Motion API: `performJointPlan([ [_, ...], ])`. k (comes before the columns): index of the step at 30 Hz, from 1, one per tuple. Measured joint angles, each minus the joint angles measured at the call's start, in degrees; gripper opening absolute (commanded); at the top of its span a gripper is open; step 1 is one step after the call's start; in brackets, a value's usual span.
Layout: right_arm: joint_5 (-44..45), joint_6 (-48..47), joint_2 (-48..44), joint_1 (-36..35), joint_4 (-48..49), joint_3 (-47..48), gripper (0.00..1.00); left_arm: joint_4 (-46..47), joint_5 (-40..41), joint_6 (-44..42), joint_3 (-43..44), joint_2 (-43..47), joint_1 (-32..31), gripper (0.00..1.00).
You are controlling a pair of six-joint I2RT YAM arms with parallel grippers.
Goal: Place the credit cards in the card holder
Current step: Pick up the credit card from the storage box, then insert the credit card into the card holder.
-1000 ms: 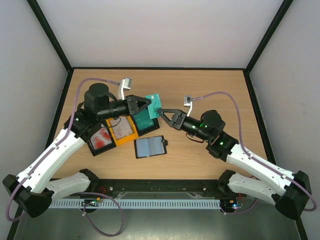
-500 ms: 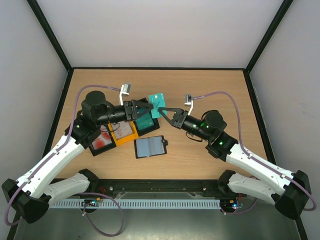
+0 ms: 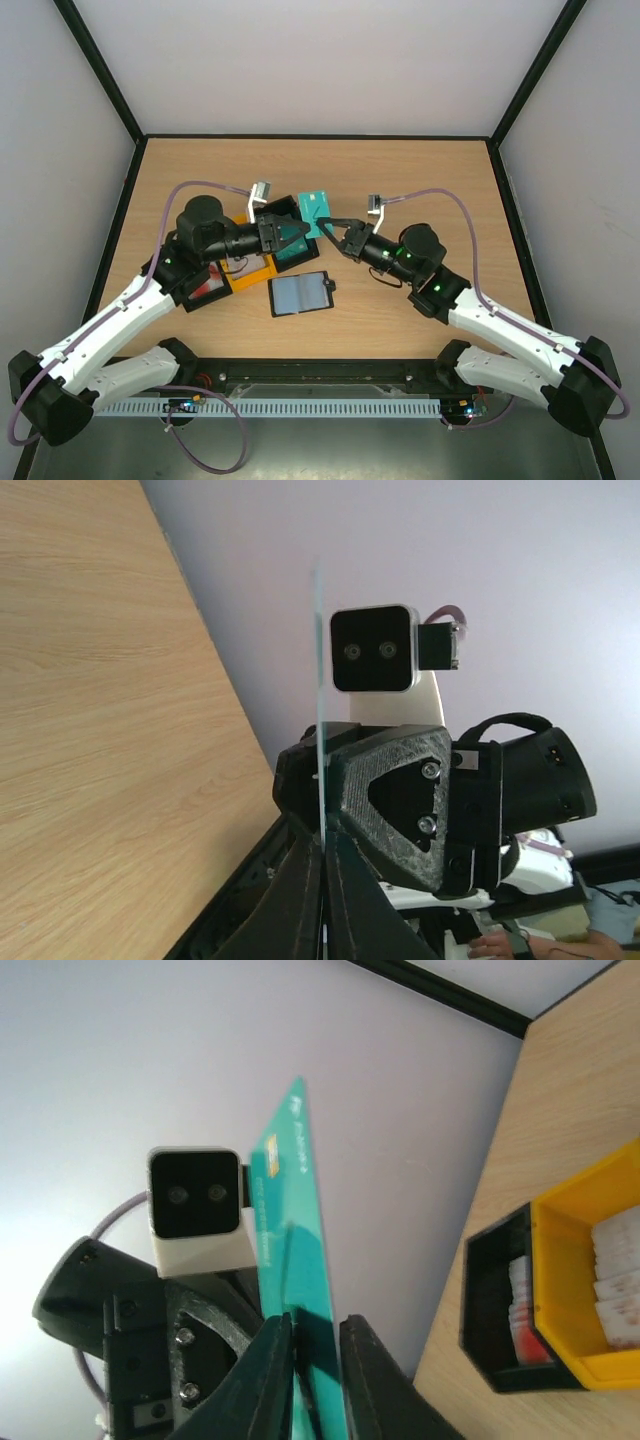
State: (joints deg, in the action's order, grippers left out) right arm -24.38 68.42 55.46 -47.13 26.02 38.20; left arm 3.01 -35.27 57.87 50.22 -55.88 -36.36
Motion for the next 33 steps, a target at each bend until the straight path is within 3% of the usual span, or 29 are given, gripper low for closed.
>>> performJointPlan([
  [3, 0.6, -0.1, -0.1, 0.0, -1.5, -1.2, 0.53, 0.3, 1.3, -1.0, -1.6, 0.3, -0.1, 0.02],
  [5, 1.4, -1.7, -0.2, 0.0, -4.1, -1.9, 0.58, 0.0, 2.4, -1.9, -3.0, 0.4, -0.1, 0.02],
  [11, 6.9, -10.4, -4.8, 0.0, -15.8, -4.5, 0.60, -5.4, 6.7, -5.2, -7.0, 1.5, -0.1, 0.02],
  [16, 13.2, -19.7, -6.7, -0.2, -27.7, -5.0, 0.61, -10.3, 9.2, -6.7, -16.0, 3.2, -0.1, 0.02],
  [21, 18.9, -23.4, 1.8, -4.5, -36.4, -5.0, 0.66, -11.3, 9.8, -6.1, -23.5, 4.0, -1.0, 0.02],
  [26, 21.2, -25.3, 14.5, -11.9, -41.5, -2.6, 0.67, -6.6, 9.5, -3.8, -30.6, 4.8, -1.4, 0.02],
  [33, 22.9, -26.6, 24.8, -14.1, -43.9, 3.3, 0.65, -1.7, 9.8, -3.2, -33.1, 3.0, -1.6, 0.02],
])
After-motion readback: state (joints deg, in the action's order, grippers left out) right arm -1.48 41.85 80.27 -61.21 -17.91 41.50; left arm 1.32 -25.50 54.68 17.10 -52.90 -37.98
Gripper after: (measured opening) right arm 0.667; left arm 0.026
